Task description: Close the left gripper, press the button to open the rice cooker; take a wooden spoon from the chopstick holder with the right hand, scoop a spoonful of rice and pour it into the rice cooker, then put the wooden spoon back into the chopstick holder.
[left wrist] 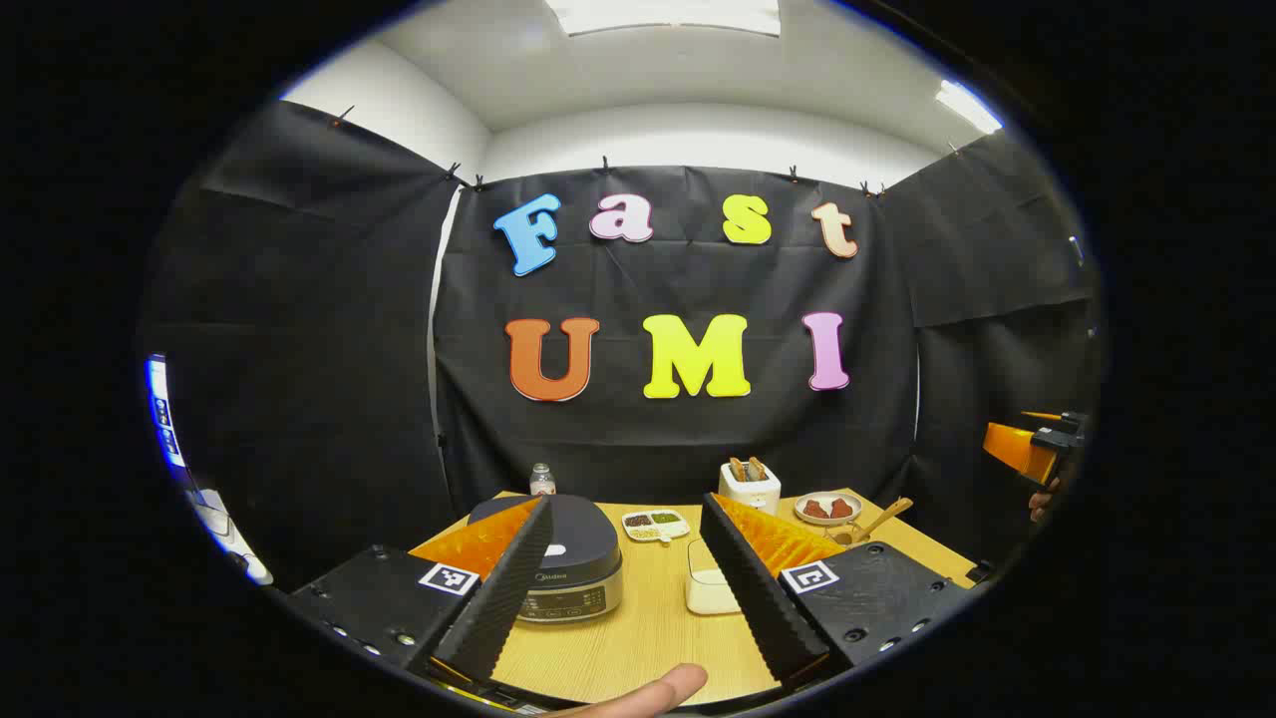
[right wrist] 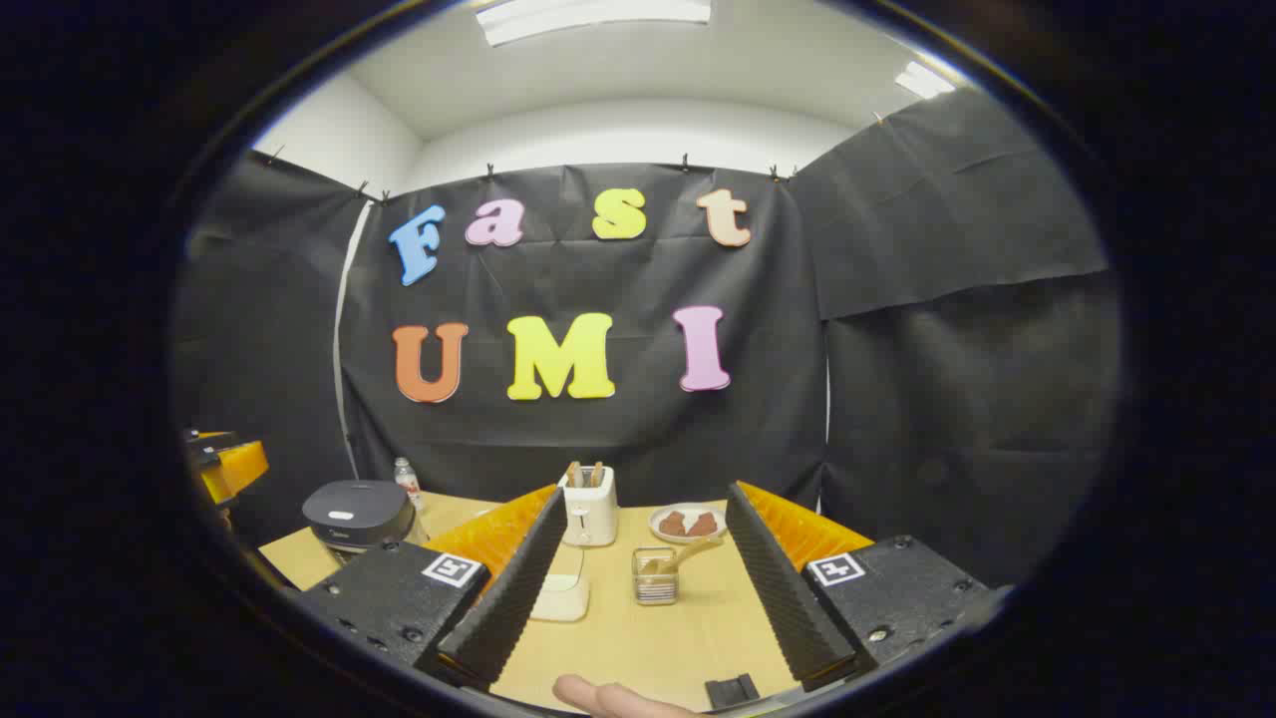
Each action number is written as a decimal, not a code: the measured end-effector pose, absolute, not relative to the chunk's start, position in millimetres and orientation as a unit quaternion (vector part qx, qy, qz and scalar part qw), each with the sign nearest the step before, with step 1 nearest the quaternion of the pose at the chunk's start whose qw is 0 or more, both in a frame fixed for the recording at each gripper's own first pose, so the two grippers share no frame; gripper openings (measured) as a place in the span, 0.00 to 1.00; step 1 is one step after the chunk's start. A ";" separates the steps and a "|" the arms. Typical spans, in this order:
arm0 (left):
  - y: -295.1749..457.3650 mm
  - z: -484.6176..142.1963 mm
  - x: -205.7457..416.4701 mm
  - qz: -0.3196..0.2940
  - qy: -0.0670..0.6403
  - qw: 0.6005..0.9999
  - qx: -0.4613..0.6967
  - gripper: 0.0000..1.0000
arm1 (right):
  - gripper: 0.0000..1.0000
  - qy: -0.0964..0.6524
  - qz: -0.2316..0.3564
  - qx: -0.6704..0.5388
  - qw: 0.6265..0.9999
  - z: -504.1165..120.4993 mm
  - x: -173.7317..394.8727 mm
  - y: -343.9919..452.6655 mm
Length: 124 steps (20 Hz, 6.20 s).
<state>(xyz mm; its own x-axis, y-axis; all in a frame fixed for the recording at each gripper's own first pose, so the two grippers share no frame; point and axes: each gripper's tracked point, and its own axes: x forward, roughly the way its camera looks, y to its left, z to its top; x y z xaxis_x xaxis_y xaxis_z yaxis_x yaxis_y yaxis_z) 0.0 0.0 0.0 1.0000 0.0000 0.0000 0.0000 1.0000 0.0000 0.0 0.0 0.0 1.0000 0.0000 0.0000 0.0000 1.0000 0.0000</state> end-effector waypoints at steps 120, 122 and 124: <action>59.5 -70.1 -3.6 0.042 -0.012 0.999 0.018 0.94 | 0.17 0.121 -0.047 0.061 0.990 -235.2 289.2 -33.4; 62.1 -68.0 -4.9 0.039 -0.012 0.999 0.012 0.94 | 0.16 0.112 -0.036 0.049 0.992 -223.3 290.5 -27.9; 61.9 -67.0 -5.5 0.031 -0.012 0.999 0.011 0.94 | 0.14 0.099 -0.029 0.038 0.994 -205.2 288.1 -23.9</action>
<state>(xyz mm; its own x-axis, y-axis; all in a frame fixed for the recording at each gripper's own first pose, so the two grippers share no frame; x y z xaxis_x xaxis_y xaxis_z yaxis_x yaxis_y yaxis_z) -5.5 61.9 -67.0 0.9978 0.0617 0.0238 -0.0622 0.9978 0.0217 288.1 -23.9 -205.2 0.9788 -0.0494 -0.1989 0.0643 0.9955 0.0696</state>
